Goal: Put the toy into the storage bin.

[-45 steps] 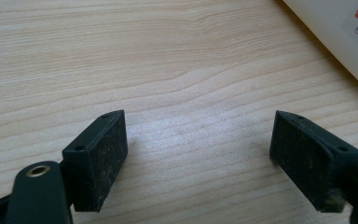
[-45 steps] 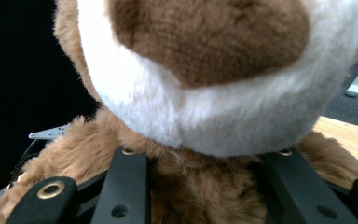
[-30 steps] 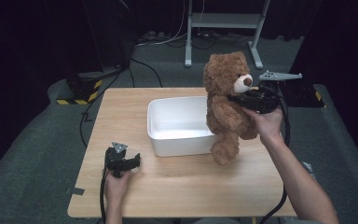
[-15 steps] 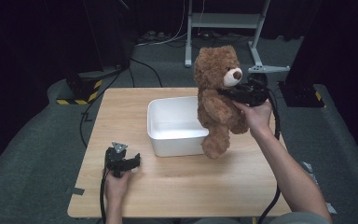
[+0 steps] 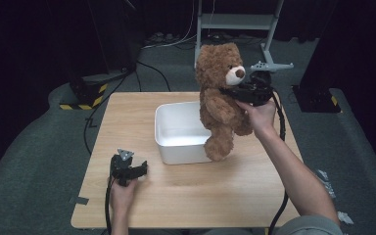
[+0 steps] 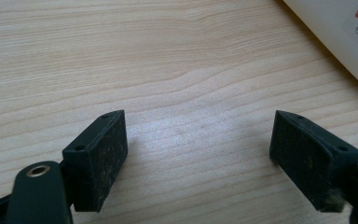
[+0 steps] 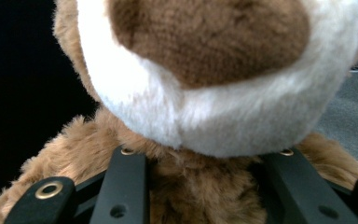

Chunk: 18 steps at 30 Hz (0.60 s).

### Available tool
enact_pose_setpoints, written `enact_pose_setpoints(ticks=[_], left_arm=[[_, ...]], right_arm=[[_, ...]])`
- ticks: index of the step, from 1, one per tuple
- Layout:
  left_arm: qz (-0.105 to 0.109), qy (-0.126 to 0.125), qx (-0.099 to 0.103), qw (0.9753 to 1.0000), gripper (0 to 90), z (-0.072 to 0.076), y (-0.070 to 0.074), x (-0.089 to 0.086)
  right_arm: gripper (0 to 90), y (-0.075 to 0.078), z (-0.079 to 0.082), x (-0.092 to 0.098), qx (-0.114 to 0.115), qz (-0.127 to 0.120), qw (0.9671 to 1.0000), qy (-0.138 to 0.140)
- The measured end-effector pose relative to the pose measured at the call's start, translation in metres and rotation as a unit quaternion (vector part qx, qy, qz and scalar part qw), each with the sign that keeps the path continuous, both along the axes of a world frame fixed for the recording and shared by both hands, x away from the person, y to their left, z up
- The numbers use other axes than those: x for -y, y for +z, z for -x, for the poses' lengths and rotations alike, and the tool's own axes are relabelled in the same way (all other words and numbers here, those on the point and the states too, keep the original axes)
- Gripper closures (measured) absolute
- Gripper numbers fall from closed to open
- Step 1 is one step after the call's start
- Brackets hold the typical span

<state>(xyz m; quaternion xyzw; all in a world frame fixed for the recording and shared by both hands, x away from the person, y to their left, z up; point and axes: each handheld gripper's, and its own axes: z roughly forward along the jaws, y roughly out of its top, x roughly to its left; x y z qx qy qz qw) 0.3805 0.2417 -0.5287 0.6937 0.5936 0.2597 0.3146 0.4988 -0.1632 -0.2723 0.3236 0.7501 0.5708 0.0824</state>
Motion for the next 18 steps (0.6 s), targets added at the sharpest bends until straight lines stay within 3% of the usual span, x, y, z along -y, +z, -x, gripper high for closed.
enact_pose_setpoints(ticks=[18], left_arm=[[0.0,0.001,0.001,1.0,19.0,0.0,0.0,0.0]], right_arm=[[63.7,-0.013,-0.016,-0.01,-0.012,0.009,0.9998,-0.015]])
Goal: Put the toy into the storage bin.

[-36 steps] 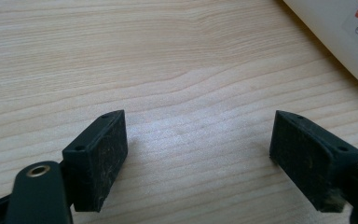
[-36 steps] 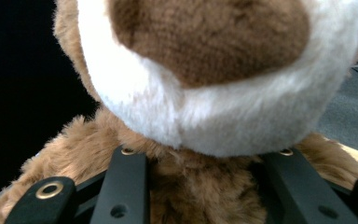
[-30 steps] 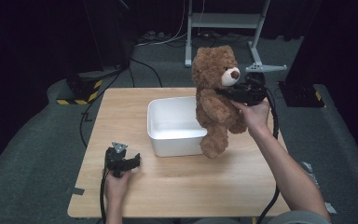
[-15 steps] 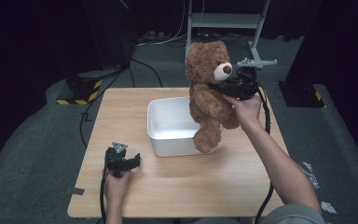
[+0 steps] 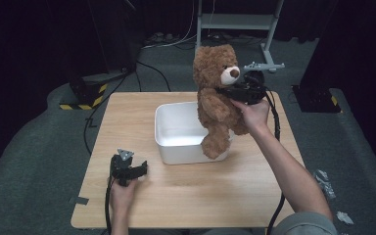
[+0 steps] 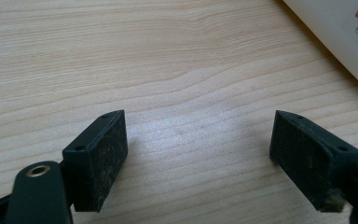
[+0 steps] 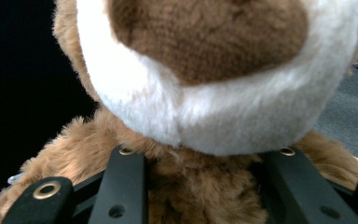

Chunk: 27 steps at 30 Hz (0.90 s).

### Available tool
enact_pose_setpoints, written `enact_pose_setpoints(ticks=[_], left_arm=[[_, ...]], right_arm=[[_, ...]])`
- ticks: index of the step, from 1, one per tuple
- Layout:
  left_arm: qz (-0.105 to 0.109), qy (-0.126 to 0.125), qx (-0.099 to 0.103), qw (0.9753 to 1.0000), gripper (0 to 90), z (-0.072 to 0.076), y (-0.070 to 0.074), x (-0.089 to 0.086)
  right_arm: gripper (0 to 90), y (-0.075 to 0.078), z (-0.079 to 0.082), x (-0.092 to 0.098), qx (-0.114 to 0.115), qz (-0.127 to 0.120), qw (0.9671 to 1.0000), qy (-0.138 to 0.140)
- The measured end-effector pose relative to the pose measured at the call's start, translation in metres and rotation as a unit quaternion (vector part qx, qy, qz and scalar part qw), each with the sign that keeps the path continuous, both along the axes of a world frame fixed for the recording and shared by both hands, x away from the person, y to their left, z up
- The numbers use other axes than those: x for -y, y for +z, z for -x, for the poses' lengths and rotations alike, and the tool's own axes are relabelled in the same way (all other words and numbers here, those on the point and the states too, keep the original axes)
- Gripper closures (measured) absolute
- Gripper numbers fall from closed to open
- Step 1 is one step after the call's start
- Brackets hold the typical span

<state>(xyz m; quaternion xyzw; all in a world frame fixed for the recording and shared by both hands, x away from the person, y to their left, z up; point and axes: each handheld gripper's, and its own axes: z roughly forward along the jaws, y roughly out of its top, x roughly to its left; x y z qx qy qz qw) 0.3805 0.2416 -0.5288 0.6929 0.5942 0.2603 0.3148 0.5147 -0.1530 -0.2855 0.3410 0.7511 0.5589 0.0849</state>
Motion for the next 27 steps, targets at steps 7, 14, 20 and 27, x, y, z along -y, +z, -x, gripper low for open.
enact_pose_setpoints(ticks=[7,14,20,27], left_arm=[[0.0,-0.001,0.0,1.0,19.0,0.0,0.0,0.0],[0.0,-0.001,-0.002,1.0,19.1,0.0,0.0,-0.001],[-0.001,-0.001,-0.002,1.0,19.1,0.0,0.0,0.0],[-0.001,0.0,-0.001,1.0,19.1,0.0,0.0,0.0]], right_arm=[[63.4,-0.006,-0.003,-0.001,-0.001,0.006,1.0,-0.003],[63.2,-0.009,-0.005,-0.005,-0.001,0.012,0.9999,-0.004],[63.3,-0.011,-0.008,-0.007,-0.003,0.011,0.9999,-0.004],[63.3,-0.009,-0.009,-0.007,-0.003,0.003,1.0,-0.006]])
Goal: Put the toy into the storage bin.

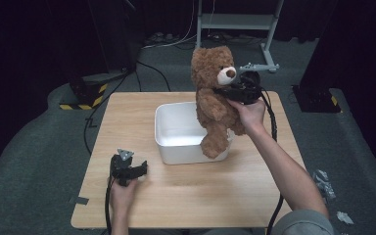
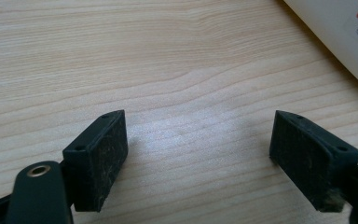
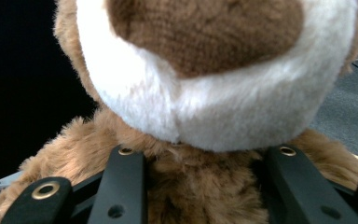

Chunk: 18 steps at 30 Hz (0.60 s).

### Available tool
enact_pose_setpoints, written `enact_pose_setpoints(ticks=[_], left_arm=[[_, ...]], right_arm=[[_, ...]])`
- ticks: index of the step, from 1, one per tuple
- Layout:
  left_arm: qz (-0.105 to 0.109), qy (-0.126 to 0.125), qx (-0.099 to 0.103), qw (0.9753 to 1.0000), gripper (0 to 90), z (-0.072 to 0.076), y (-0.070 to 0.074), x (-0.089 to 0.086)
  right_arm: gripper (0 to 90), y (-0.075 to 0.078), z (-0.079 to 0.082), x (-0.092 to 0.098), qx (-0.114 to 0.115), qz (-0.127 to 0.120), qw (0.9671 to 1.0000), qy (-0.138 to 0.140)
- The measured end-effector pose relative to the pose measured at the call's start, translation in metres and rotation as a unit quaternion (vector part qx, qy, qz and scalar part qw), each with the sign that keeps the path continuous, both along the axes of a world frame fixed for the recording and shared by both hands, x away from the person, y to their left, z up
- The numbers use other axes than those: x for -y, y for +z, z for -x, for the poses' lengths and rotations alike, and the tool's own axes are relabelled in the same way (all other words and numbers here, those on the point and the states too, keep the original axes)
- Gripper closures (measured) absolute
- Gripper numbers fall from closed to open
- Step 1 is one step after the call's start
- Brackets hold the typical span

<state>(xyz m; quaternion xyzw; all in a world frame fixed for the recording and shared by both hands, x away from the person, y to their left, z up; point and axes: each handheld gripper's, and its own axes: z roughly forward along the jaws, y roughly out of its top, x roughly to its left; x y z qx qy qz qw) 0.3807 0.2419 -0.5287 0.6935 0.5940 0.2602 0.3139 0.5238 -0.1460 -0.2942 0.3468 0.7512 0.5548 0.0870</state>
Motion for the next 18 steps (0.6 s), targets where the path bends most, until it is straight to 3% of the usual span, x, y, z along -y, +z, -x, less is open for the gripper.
enact_pose_setpoints(ticks=[18], left_arm=[[-0.001,0.0,-0.001,1.0,19.1,0.0,0.0,0.0]], right_arm=[[63.1,0.017,-0.002,-0.015,0.018,-0.001,0.9998,-0.001]])
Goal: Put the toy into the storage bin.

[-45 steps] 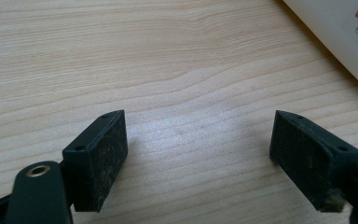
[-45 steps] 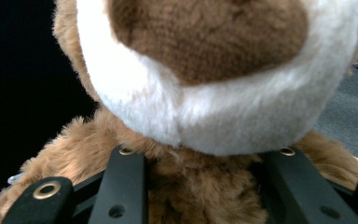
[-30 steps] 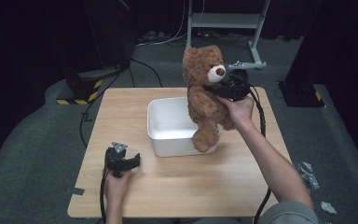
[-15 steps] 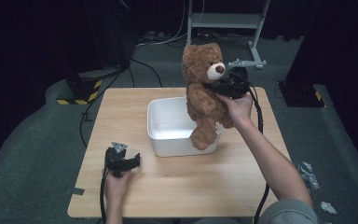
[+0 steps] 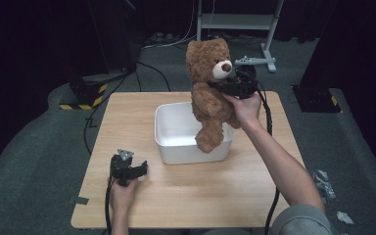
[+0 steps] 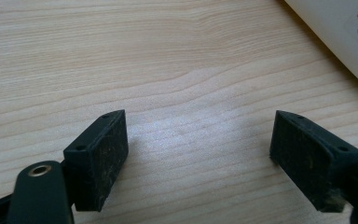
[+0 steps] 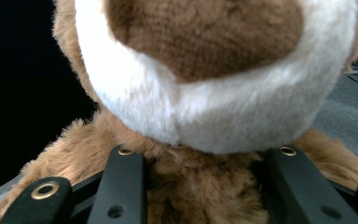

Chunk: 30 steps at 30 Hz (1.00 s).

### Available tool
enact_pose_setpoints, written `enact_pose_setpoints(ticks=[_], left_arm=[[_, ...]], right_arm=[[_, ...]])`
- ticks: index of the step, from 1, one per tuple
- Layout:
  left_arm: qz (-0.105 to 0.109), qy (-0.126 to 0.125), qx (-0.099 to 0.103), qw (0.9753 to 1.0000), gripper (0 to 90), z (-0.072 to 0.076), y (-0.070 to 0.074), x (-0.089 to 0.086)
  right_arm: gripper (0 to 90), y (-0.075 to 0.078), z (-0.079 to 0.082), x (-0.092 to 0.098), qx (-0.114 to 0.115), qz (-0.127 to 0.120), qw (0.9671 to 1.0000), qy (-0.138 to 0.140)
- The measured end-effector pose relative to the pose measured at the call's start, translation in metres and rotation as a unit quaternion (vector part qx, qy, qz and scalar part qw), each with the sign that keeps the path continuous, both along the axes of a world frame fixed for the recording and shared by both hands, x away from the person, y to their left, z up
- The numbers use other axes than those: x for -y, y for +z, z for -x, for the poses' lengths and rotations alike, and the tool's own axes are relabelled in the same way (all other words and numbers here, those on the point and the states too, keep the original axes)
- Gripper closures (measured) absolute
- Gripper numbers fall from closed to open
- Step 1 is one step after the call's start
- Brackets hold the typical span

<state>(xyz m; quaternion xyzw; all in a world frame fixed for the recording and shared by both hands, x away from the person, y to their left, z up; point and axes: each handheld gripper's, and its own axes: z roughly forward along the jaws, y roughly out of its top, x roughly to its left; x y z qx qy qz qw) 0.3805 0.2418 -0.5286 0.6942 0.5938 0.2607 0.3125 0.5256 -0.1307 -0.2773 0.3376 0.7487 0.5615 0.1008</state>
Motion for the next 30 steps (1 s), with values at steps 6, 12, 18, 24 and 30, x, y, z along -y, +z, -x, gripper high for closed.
enact_pose_setpoints(ticks=[6,12,18,24,30], left_arm=[[0.0,0.0,0.0,1.0,19.1,0.0,0.0,0.0],[0.003,0.001,0.0,1.0,19.1,0.0,0.0,0.0],[0.0,-0.001,0.0,1.0,19.1,0.0,0.0,0.0],[0.002,0.0,0.0,1.0,19.1,0.0,0.0,0.0],[0.003,0.001,0.0,1.0,19.1,0.0,0.0,0.0]], right_arm=[[63.0,0.006,0.001,-0.01,0.009,0.001,0.9999,0.006],[62.9,-0.001,-0.002,-0.018,0.006,0.005,1.0,0.0],[62.8,-0.011,-0.006,-0.023,0.003,0.009,1.0,-0.001],[62.7,-0.015,-0.007,-0.026,0.009,0.015,0.9998,-0.004],[62.9,-0.018,-0.01,-0.03,0.013,0.022,0.9997,-0.005]])
